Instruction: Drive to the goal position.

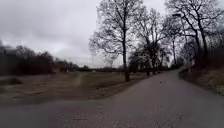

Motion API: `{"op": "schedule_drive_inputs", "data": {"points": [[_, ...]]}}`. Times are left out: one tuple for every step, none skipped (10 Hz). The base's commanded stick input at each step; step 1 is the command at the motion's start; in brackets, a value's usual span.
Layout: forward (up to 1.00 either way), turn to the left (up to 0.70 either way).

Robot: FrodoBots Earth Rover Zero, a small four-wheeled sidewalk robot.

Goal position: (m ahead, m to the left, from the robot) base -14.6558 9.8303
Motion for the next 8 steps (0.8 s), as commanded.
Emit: {"op": "schedule_drive_inputs", "data": {"points": [[0.00, 1.00], [0.00, 1.00], [0.00, 1.00], [0.00, 1.00], [0.00, 1.00], [0.00, 1.00], [0.00, 1.00], [0.00, 1.00]]}}
